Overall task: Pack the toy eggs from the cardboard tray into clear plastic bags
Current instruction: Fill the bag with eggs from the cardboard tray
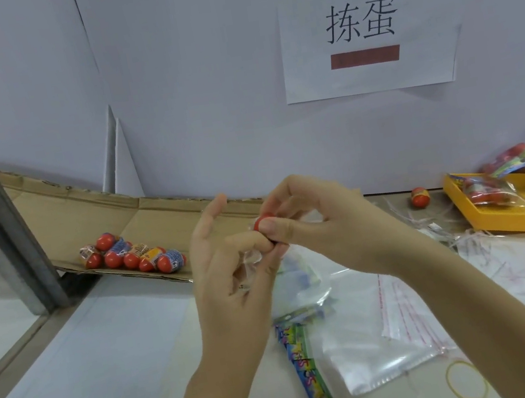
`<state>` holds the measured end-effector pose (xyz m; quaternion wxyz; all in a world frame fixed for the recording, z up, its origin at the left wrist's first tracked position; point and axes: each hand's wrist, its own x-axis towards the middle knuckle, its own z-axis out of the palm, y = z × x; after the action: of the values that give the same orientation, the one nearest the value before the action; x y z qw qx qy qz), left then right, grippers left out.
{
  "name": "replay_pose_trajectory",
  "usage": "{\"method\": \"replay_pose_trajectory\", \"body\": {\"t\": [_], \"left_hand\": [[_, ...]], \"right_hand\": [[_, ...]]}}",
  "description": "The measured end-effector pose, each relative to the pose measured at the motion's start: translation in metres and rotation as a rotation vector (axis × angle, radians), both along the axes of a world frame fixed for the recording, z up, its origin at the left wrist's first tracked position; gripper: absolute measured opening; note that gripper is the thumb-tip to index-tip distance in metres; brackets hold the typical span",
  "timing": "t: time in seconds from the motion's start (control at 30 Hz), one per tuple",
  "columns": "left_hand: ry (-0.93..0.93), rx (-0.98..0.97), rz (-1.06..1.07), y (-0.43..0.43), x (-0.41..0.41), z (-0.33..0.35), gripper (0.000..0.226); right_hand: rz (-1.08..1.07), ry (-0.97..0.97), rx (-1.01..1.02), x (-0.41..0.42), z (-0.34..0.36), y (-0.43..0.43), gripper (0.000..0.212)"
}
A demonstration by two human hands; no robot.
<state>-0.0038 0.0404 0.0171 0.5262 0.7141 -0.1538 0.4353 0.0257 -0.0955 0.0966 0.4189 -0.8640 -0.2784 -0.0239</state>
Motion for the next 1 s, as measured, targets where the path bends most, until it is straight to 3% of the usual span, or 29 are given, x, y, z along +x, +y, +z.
{"method": "replay_pose_trajectory", "body": {"t": [0.17,0.23,0.33,0.43,0.53,0.6,0.67,0.73,0.87,1.0], "left_hand": [[0.044,-0.225,-0.129,-0.001,-0.001,0.003,0.012],[0.088,-0.349,-0.184,-0.001,0.000,0.005,0.018],[0.172,-0.485,-0.266,0.001,0.002,0.009,0.009],[0.297,-0.600,-0.414,0.004,0.004,0.010,0.011],[0.448,-0.651,-0.567,0.005,0.005,0.010,0.014],[0.527,-0.633,-0.666,0.006,0.004,0.011,0.014],[0.571,-0.589,-0.701,0.007,0.002,0.013,0.010],[0.606,-0.582,-0.708,0.009,0.001,0.015,0.010],[0.721,-0.519,-0.748,0.015,-0.001,0.013,0.021],[0.815,-0.409,-0.849,0.021,-0.002,0.014,0.012]], "right_hand": [[-0.050,-0.108,0.002,-0.002,0.001,0.001,0.028],[-0.105,-0.213,-0.097,0.001,-0.002,0.000,0.038],[-0.114,-0.263,-0.198,0.006,-0.003,-0.003,0.044],[-0.005,-0.076,-0.031,0.013,-0.004,-0.006,0.034],[0.123,0.317,0.302,0.023,-0.006,-0.018,0.016],[0.256,0.562,0.256,0.027,-0.008,-0.028,0.024],[0.395,0.690,0.127,0.029,-0.010,-0.034,0.032],[0.418,0.748,0.128,0.033,-0.014,-0.036,0.036],[0.460,0.846,0.142,0.036,-0.026,-0.034,0.021],[0.624,0.966,0.156,0.036,-0.037,-0.034,0.034]]}}
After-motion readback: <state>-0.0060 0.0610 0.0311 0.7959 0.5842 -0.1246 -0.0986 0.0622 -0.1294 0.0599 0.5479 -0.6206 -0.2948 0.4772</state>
